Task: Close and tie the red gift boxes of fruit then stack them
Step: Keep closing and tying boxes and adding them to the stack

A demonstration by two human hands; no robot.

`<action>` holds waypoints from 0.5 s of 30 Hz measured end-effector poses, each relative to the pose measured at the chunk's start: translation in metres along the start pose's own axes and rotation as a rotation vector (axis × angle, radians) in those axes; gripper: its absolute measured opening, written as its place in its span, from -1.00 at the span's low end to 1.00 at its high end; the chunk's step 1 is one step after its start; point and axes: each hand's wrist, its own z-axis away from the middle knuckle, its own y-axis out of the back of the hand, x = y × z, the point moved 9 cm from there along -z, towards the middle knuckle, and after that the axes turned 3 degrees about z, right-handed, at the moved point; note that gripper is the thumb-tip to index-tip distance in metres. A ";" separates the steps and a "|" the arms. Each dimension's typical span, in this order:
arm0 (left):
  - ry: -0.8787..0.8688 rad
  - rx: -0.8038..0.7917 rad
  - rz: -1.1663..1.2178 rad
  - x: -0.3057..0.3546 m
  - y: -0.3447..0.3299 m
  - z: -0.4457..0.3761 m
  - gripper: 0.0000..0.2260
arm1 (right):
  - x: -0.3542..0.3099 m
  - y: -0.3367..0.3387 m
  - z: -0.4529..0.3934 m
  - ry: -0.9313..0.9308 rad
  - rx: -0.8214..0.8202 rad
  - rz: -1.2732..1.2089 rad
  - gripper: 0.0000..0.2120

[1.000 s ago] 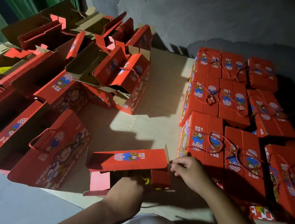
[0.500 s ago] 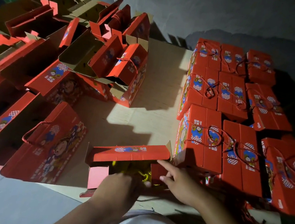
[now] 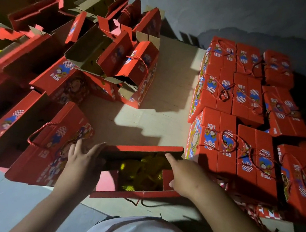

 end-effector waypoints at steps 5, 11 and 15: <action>0.045 -0.043 0.619 -0.018 -0.013 -0.009 -0.61 | -0.023 0.013 -0.020 0.062 0.083 -0.042 -0.12; -0.075 -0.245 0.517 -0.019 -0.039 -0.016 -0.35 | -0.028 0.006 -0.040 0.080 0.152 -0.175 -0.05; -0.283 -0.321 0.102 -0.023 -0.059 -0.016 -0.24 | -0.025 -0.008 -0.043 0.138 0.203 -0.343 -0.13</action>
